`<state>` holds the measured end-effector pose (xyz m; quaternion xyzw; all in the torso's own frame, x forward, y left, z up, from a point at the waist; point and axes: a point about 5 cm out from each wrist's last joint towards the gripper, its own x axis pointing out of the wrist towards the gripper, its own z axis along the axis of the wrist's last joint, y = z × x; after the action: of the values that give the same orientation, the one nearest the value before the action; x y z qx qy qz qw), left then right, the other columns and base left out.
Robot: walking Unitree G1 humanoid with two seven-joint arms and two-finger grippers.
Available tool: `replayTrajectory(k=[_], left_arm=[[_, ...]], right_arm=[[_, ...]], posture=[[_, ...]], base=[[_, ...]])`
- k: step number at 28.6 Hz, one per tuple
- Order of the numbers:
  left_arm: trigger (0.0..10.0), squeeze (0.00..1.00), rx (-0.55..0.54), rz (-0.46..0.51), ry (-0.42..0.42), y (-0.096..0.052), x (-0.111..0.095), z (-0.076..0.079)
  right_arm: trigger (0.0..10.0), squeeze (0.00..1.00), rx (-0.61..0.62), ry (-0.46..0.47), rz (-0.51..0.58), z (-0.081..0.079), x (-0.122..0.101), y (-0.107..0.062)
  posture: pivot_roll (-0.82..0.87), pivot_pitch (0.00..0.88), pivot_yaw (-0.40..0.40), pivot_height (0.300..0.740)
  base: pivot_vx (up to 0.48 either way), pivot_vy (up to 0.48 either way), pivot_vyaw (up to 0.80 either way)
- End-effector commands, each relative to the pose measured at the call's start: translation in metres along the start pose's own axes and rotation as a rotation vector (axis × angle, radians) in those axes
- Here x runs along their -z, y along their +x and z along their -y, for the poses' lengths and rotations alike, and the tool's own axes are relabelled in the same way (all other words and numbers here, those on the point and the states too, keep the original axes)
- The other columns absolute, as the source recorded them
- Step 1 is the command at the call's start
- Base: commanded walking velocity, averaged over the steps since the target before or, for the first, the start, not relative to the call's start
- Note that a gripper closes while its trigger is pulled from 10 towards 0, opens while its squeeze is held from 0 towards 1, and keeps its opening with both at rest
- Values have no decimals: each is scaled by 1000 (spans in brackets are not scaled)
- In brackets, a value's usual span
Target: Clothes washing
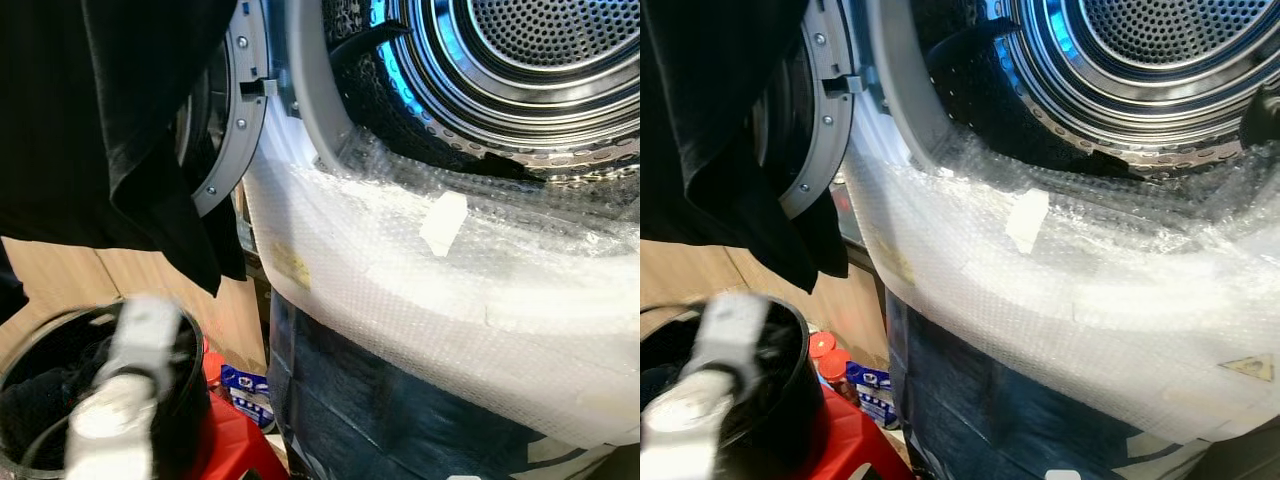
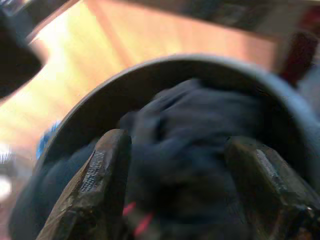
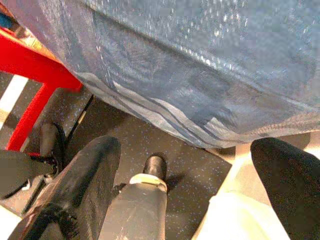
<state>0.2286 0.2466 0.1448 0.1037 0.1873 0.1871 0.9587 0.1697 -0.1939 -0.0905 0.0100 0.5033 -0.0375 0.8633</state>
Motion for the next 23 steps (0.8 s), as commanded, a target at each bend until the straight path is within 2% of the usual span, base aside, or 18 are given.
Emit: replayTrajectory(k=[1,3,4,5,6,7,8,16,17,23], left_arm=[[10000,0,-42,-36,-53,3,4,-9],[10000,0,-112,-60,-122,10,9,-22],[10000,0,-112,-60,-122,10,9,-22],[10000,0,-188,-71,-151,13,11,-31],[10000,0,-211,-61,-190,16,10,-34],[10000,878,-217,-41,-257,18,6,-36],[10000,1000,-199,-26,-301,20,3,-35],[10000,1000,-160,7,-330,28,-4,-32],[10000,1000,-116,7,-343,31,-5,-25],[10000,1000,-84,-39,-357,30,3,-13]], right_arm=[[10000,0,-1,19,-7,-2,1,0],[10000,0,0,22,-8,-1,1,0],[10000,0,0,22,-8,-1,1,0],[10000,0,1,24,-9,-1,1,0],[10000,0,2,24,-10,-1,2,0],[10000,0,1,17,-10,-1,2,0],[10000,0,-1,10,-11,-1,2,0],[10000,0,-3,5,-12,-1,3,0],[10000,0,-5,-2,-10,-2,2,0],[10000,0,-12,-12,-5,-3,0,0]], posture=[[82,16,-2,740],[83,4,3,740],[83,4,3,740],[78,0,4,740],[77,0,1,740],[74,0,1,740],[74,0,1,740],[72,0,-1,740],[71,0,-2,740],[72,0,-1,740]], base=[[0,0,0],[0,0,0],[0,0,0],[0,0,0],[0,0,0],[0,0,0],[0,0,0],[0,0,0],[0,0,0],[0,0,0]])
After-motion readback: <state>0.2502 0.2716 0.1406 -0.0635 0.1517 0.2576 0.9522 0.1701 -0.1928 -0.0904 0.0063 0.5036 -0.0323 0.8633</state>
